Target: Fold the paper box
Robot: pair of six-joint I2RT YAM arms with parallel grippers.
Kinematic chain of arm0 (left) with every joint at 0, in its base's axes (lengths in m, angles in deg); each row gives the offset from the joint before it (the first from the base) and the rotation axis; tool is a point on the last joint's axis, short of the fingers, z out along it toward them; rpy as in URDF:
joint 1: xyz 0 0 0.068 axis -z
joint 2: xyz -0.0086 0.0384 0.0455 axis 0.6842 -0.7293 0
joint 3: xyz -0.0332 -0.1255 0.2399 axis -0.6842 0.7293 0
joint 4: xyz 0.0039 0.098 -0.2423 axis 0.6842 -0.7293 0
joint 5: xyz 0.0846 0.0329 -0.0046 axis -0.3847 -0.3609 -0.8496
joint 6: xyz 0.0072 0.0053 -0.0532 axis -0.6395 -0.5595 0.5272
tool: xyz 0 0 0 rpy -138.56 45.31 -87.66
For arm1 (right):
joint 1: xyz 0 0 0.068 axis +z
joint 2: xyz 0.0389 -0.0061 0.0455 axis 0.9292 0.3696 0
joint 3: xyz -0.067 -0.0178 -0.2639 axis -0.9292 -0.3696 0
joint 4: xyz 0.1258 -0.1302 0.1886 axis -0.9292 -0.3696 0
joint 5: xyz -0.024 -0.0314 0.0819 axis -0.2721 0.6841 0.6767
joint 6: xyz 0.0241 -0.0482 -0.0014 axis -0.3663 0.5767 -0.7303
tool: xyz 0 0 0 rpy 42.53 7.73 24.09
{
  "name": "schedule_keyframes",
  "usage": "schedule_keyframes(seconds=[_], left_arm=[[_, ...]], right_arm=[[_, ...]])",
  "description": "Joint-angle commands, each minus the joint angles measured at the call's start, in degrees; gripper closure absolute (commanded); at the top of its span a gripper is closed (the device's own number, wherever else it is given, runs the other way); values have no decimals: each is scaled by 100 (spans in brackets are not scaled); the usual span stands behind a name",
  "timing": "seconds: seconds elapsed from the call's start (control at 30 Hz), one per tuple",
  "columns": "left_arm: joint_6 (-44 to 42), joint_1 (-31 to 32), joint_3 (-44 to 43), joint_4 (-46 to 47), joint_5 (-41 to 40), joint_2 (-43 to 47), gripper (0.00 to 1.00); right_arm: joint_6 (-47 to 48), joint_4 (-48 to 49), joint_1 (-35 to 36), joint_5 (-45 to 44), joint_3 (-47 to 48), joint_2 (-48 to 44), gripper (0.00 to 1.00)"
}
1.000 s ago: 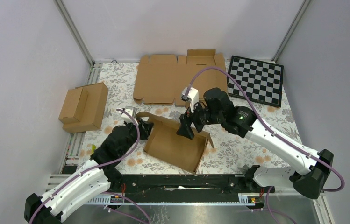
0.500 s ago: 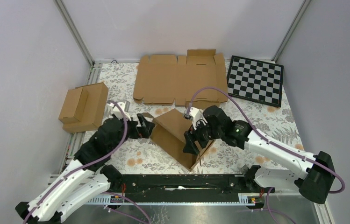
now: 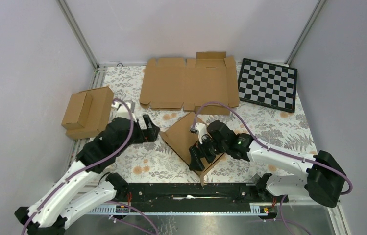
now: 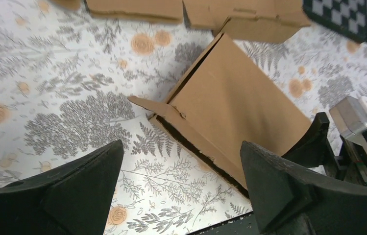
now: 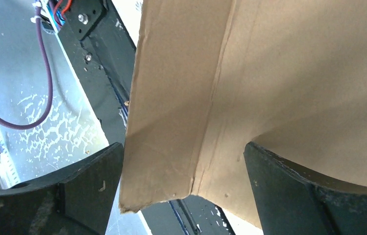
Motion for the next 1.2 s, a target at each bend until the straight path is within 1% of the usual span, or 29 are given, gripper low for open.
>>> schedule_keyframes(seconds=[0.0, 0.17, 0.3, 0.37, 0.47, 0.53, 0.6, 0.77, 0.8, 0.83, 0.87, 0.93, 0.97, 1.03, 1.07, 1.17], left_arm=[[378, 11, 505, 801, 333, -313, 1], [508, 5, 1036, 1640, 567, -589, 1], [518, -2, 1238, 1873, 622, -962, 2], [524, -11, 1283, 1856, 534, -1081, 3], [579, -42, 1407, 1858, 470, -1037, 6], [693, -77, 1506, 1823, 386, -894, 12], [823, -113, 1568, 1702, 314, -700, 15], [1083, -127, 1679, 1343, 466, -270, 20], [1155, -127, 1731, 1325, 525, -220, 21], [1227, -127, 1790, 1327, 600, -185, 22], [1292, -127, 1857, 1360, 671, -157, 24], [1407, -127, 2008, 1514, 837, -134, 28], [1468, -127, 2113, 1587, 909, -126, 32], [1563, -127, 2261, 1754, 1062, -125, 39], [1606, -127, 2307, 1802, 1113, -132, 40], [1674, -127, 2414, 1877, 1153, -181, 41]], right_arm=[[-428, 267, 38, 167, -372, 140, 0], [-509, 263, 38, 121, -495, -83, 0], [-467, 35, 38, 114, -187, -351, 0], [-450, -131, 39, -86, 26, -462, 0], [-464, -369, 38, -882, 272, -620, 0], [-473, -396, 38, -1529, 372, -671, 0], [-475, -472, 38, -2234, 492, -662, 0], [-273, -1197, -27, -3959, 1228, -245, 0], [-266, -1315, -172, -3949, 1380, -94, 0], [-284, -1375, -400, -3705, 1506, 60, 0], [-373, -1371, -782, -3327, 1577, 191, 0], [-594, -1129, -1267, -2727, 1521, 300, 1], [-690, -922, -1411, -2558, 1427, 300, 0], [-802, -569, -1543, -2526, 1239, 316, 1], [-831, -471, -1587, -2525, 1193, 371, 0], [-811, -436, -1750, -2135, 1224, 803, 0]])
